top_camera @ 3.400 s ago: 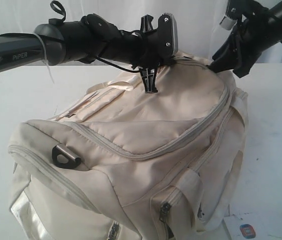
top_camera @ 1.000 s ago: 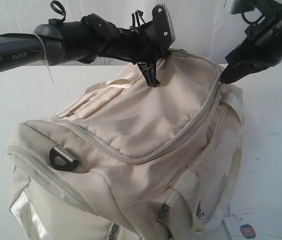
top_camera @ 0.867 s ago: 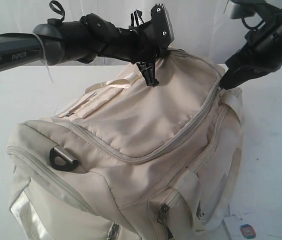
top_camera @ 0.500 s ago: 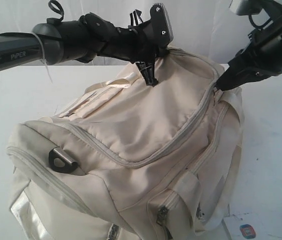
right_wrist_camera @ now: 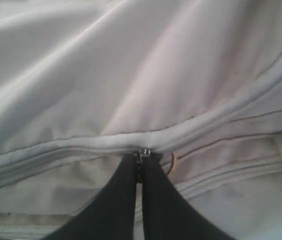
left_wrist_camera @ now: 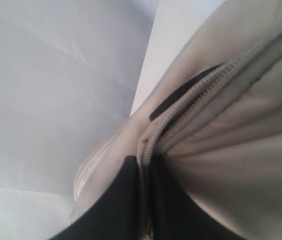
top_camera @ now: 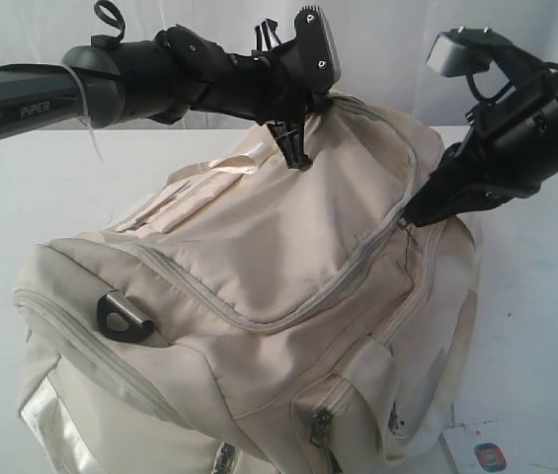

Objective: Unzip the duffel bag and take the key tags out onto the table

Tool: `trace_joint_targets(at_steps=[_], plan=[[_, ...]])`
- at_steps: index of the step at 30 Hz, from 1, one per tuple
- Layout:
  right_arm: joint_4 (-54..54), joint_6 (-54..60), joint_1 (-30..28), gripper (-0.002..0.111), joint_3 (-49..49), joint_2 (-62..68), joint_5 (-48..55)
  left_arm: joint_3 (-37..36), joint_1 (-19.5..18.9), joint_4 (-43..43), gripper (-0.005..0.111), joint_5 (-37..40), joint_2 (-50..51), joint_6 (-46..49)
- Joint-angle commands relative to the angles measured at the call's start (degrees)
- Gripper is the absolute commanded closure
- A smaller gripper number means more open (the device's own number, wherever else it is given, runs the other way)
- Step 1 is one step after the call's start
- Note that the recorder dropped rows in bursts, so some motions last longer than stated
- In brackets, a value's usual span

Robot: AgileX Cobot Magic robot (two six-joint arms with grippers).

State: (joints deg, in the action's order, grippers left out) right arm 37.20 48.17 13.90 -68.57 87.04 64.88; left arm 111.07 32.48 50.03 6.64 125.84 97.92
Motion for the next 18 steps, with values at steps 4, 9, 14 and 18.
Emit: trace_joint_targets(at_steps=[4, 9, 14, 18], plan=[[2.43, 1.94, 2.7, 0.108, 2.69, -4.28, 5.08, 0.23, -1.46, 0.9, 0.107, -4.54, -0.47, -0.65], [3.59, 2.59, 3.08, 0.108, 3.87, -7.3, 5.08, 0.23, -1.46, 0.9, 0.107, -4.54, -0.47, -0.65], [4.08, 2.59, 3.92, 0.108, 5.82, -9.78, 5.08, 0.23, -1.46, 0.9, 0.107, -4.54, -0.47, -0.65], [4.4, 2.71, 4.99, 0.108, 7.1, -11.21, 5.08, 0.23, -1.46, 0.9, 0.107, -4.54, -0.47, -0.65]])
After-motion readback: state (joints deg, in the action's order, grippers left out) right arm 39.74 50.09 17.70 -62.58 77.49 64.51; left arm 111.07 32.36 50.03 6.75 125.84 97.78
